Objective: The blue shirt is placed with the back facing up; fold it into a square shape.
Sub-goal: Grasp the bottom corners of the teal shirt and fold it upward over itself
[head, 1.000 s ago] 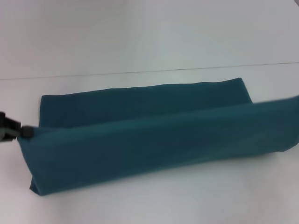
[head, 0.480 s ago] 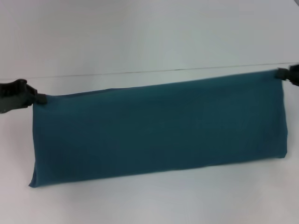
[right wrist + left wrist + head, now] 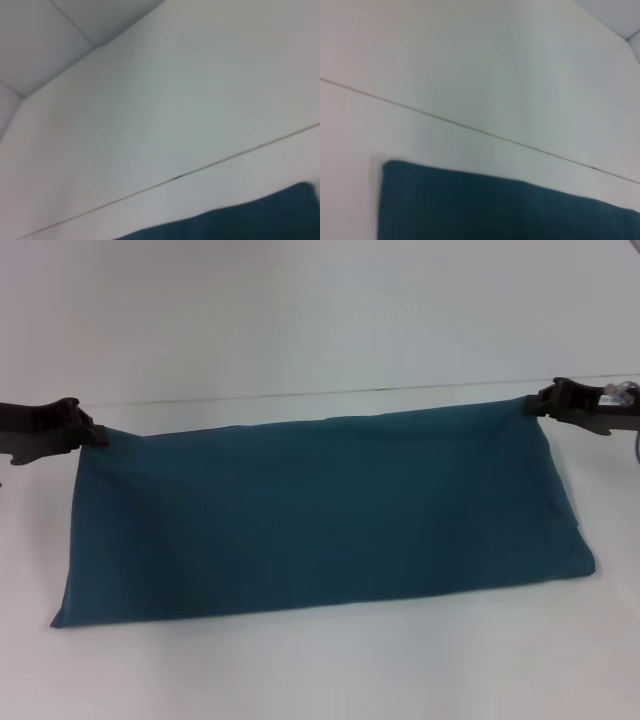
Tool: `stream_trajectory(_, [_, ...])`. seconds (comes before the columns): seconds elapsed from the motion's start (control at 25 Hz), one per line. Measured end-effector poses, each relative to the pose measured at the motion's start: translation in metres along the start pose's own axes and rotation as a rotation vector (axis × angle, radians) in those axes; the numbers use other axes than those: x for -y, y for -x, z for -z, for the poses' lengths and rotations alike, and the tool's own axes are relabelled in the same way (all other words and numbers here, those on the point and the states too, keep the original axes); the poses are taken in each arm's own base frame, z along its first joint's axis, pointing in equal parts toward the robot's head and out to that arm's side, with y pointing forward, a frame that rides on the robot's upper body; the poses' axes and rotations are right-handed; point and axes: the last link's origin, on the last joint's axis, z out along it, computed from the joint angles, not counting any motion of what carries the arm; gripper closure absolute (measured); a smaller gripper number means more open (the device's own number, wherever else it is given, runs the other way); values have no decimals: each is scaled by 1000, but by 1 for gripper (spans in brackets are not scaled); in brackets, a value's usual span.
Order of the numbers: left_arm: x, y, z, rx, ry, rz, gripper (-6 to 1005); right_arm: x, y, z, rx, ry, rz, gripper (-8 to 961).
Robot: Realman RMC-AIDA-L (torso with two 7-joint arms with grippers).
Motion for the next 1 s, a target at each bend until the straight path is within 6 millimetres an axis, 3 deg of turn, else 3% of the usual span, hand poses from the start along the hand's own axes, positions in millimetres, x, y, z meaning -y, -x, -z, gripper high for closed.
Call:
stream_trajectory(0.24, [0,3,-16,-34,-42,-12,991,-8,-2,-18,31,-78,72,930])
stream_trajectory(0.44, [-2,4,-27,-57,-73,-31,991,-6,-3,-22,49,-118,94,930])
stream_trajectory(1.0, [-1,2,-28,-72,-82,-7,991,-15,8,-25,72,-112,108,922])
